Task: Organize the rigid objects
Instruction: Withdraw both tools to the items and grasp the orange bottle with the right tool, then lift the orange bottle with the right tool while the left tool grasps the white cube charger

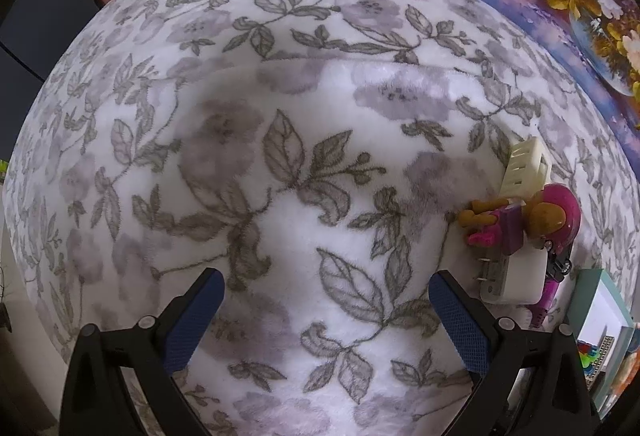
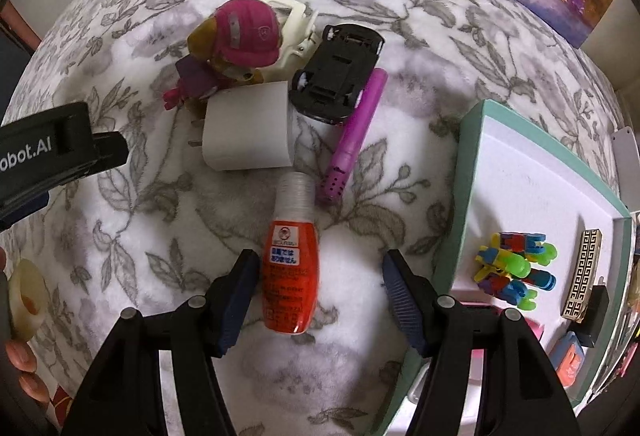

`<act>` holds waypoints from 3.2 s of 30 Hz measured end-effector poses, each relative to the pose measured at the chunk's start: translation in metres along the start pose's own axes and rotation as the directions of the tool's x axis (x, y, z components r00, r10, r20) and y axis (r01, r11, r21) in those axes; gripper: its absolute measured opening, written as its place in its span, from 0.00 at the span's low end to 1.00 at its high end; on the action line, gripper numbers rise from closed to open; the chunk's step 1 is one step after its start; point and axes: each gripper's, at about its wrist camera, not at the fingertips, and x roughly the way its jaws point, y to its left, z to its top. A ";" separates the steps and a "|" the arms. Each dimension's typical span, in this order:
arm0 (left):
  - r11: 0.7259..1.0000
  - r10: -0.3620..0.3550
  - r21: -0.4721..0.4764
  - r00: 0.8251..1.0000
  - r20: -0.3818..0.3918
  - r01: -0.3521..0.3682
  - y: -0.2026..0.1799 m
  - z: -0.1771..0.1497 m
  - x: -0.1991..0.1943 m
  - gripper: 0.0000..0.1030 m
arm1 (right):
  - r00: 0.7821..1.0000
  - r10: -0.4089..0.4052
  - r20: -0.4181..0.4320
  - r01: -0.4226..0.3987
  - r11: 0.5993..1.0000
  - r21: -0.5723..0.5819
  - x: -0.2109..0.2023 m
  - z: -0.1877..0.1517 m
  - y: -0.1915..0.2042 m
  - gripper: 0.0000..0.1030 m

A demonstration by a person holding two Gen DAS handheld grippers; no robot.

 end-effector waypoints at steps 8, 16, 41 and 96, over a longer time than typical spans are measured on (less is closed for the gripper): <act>1.000 -0.008 0.000 1.000 0.001 0.008 0.001 0.001 -0.001 1.00 | 0.999 0.040 0.017 -0.040 0.999 -0.009 -0.010 0.000 -0.005 0.40; 1.000 -0.019 0.006 1.000 0.002 0.019 -0.004 0.000 -0.005 1.00 | 0.998 0.056 0.016 -0.055 0.998 -0.039 -0.009 -0.004 0.005 0.30; 0.991 -0.124 0.047 0.991 0.049 0.122 -0.027 0.003 -0.039 1.00 | 0.980 0.136 0.147 -0.147 0.987 0.070 -0.069 0.014 -0.060 0.28; 0.921 -0.269 0.331 0.949 0.163 0.205 -0.130 -0.039 -0.102 0.42 | 0.985 0.082 0.149 -0.144 0.869 0.474 -0.068 -0.018 -0.226 0.28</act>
